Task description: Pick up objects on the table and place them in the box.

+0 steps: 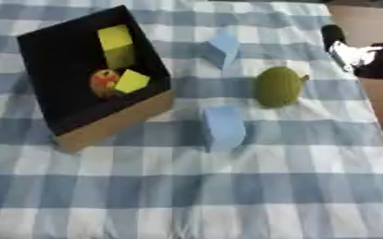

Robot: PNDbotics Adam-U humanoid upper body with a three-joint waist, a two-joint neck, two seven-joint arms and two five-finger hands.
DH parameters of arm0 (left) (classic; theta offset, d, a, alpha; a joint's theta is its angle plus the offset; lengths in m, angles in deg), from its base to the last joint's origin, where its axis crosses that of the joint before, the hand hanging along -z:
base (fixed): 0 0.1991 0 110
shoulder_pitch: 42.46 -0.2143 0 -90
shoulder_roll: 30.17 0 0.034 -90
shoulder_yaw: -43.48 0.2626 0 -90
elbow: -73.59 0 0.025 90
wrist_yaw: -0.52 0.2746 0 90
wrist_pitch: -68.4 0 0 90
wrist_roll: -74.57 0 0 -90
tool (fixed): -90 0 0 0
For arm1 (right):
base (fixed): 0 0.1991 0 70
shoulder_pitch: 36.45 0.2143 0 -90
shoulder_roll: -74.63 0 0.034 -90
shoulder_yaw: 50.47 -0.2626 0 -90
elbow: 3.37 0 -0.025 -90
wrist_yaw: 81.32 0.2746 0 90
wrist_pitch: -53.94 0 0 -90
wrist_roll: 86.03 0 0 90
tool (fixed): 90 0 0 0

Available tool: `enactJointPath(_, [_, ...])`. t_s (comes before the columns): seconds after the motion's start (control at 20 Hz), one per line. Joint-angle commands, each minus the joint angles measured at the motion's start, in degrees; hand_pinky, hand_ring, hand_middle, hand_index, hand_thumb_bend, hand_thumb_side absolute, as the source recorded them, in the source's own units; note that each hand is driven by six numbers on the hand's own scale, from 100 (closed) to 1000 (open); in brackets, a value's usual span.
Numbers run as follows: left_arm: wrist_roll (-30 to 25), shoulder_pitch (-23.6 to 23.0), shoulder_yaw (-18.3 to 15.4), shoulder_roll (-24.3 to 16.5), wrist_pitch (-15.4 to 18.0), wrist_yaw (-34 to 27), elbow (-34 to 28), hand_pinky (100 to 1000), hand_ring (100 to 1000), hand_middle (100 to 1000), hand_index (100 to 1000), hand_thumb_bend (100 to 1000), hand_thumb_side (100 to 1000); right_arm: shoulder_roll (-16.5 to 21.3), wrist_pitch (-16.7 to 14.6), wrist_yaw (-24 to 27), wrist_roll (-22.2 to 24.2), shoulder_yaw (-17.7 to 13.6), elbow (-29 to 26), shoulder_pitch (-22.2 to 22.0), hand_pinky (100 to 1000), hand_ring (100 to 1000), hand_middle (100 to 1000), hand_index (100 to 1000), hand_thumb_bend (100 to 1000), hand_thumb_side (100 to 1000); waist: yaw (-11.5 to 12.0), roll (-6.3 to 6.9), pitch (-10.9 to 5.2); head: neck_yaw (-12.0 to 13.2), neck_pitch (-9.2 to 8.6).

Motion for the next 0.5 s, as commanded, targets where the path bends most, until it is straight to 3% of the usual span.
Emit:
enactJointPath(0.05, [-0.3,0.42,0.02,-1.55,0.01,-0.21,-0.99,750,860,763,806,488,669,3.16,-0.19,0.04,2.3,1.8,-0.89,1.79,859,881,743,899,100,534,0.15,-0.59,-2.09,-0.25,0.32])
enactJointPath(0.5, [-0.86,0.25,0.49,-1.72,-0.03,-0.51,-0.99,750,861,764,806,486,670,6.86,3.05,-0.52,9.34,10.07,-0.89,7.84,863,890,773,908,100,647,0.56,-0.94,-2.32,-1.14,0.79])
